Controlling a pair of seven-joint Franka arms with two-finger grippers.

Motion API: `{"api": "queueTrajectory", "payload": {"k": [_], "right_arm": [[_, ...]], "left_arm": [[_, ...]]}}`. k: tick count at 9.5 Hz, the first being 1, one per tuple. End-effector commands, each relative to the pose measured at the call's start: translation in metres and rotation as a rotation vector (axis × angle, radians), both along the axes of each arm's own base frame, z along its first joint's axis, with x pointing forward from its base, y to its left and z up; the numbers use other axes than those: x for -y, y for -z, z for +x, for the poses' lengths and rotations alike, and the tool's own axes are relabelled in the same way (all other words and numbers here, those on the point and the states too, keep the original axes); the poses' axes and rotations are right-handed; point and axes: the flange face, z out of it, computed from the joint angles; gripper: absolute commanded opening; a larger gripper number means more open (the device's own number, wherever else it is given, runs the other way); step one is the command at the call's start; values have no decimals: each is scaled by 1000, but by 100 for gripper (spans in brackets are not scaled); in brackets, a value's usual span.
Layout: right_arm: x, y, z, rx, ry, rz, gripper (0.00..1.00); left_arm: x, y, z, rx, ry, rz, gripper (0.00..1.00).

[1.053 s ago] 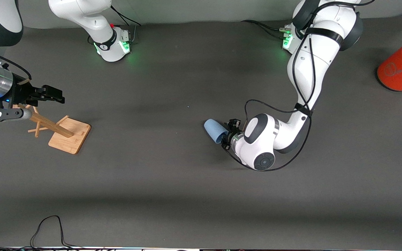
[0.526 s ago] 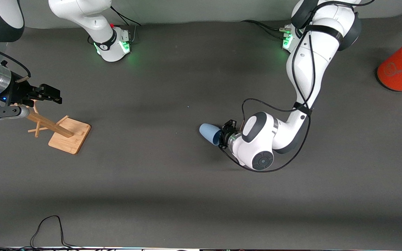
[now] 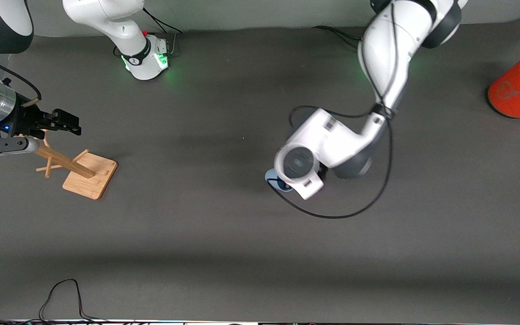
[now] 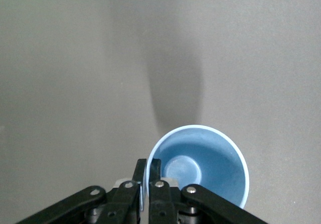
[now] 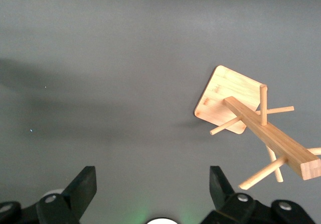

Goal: Rotate and upright cup with both arms
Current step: 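Rotate the cup upright with the left gripper and set it down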

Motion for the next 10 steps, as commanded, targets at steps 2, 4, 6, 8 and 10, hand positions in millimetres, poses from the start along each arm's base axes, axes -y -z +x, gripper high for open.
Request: {"api": "queueTrajectory", "payload": {"k": [2,4,6,8,10], "right_arm": [[2,-9,-2,3,23,-3,100],[7,-15,-4,1,28,-2,100],[24,-16,-2,7,60,0,100],[15,-15,-3,10,35,0,100],[9,-15,-5,2,17,2,100]], "left_arm": [[35,5,-39,183,-373,238,0],[60,21,-75,193,-361,306,0],[76,48,-107,188,-316,336,0],[85,62,-116,202,-294,338,22],[85,57,-118,174,-200,324,100]]}}
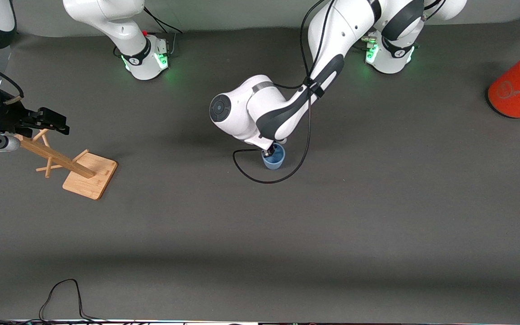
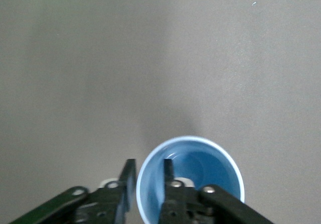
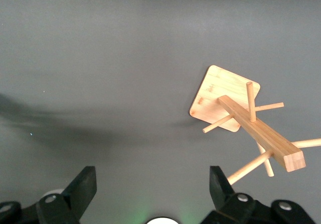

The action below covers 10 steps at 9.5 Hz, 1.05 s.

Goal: Rotate and upright cup with both arms

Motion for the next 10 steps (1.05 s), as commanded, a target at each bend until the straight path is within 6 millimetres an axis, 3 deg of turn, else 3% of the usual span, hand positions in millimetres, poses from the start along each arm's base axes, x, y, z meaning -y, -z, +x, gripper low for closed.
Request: {"api": "queueTrajectory", "payload": {"k": [1,3,5,7,8,10], "right_arm": [[-16,-3,-2,-5,-26,0,100],[-19,0,-1,-9,-31,1,100],[-23,0,-1,-10,-28,16,100],[-20,4,2,-18,-13,47,100],[-21,4,2,-17,-12,48,100],[-18,3,2,-15,-4,48,100]], "left_arm": [[2,-8,-4,29,-30,4,100],[2,-17,-6,-71,63,-53,100],[-8,-51,-2,-234,251,-155,100],[-57,-111,36,-314,359,-269,100],[-96,-142,60,-347,413,-322,100],[-192,-180,111,-416,548,-415,100]]}}
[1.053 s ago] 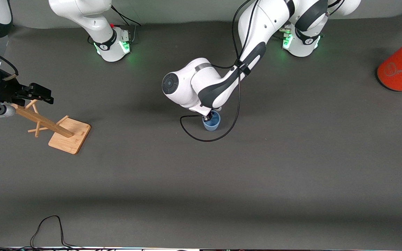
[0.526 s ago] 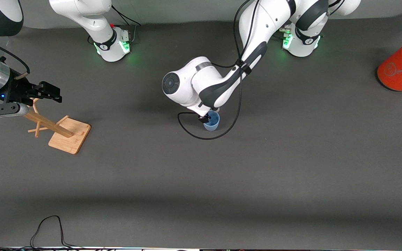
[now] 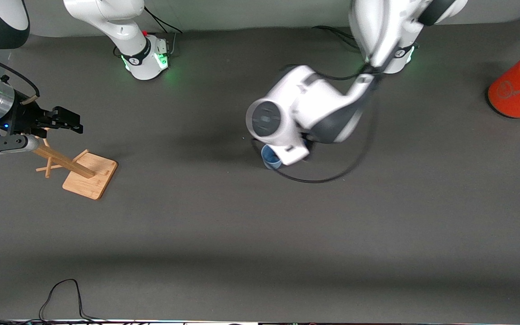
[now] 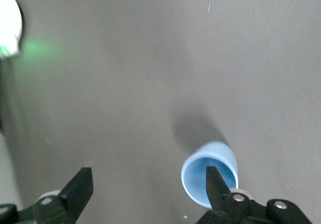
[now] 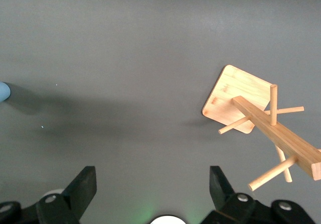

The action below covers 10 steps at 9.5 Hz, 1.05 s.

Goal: Rotate and upright cup with both arms

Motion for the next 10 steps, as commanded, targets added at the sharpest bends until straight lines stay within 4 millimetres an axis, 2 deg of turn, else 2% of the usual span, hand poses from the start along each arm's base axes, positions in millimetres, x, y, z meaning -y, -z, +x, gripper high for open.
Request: {"api": "queueTrajectory", "payload": {"k": [1,3,5,6,7,8,9,10], "right_arm": [[2,-5,2,7,26,20,100],[3,-8,2,13,27,21,100],[5,-8,2,15,27,16,100],[6,-11,3,21,29,15,100],[7,-15,4,30,32,20,100],[5,-16,4,33,30,21,100],[5,-20,4,39,30,21,100],[4,-22,4,42,27,21,100]], "left_arm": [[-109,-41,42,-52,137,-126,100],[-221,-82,58,-60,291,-221,100],[-334,-125,47,-29,521,-339,100],[-382,-144,37,-13,677,-388,100],[-422,-165,25,-10,820,-438,100],[-449,-183,10,-25,991,-484,100],[-464,-195,3,-10,1077,-500,100],[-463,-204,1,9,1089,-475,100]]}}
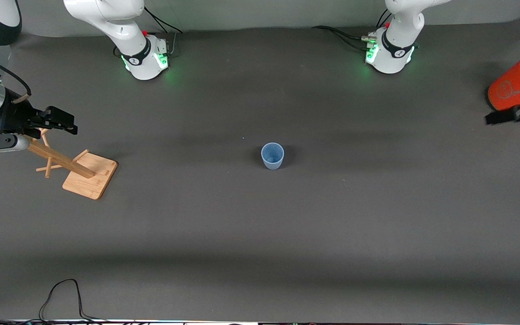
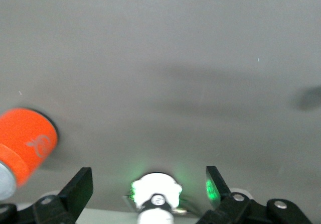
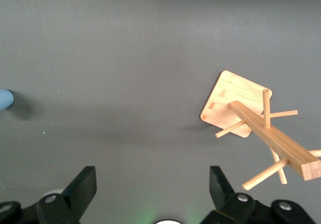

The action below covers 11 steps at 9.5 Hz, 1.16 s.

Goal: Rotate and upright cup with both arms

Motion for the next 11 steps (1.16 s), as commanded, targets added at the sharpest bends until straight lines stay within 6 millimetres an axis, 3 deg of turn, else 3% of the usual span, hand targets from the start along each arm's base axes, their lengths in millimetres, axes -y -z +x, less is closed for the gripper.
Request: {"api": "queueTrajectory", "payload": {"k": [1,3,6,11], "right_arm": [[-2,-6,2,7,14,16,100],[3,-7,3,15,21,18,100],[2,-8,3,16,19,18,100],[-2,-5,7,13,13,19,100]], "left_arm": [[11,-15,-17,57,82,33,100],[43,7,-24,123,157,124,100],[45,14,-14,217,272,86,100],[49,10,-9,286,154,-9,100]]}}
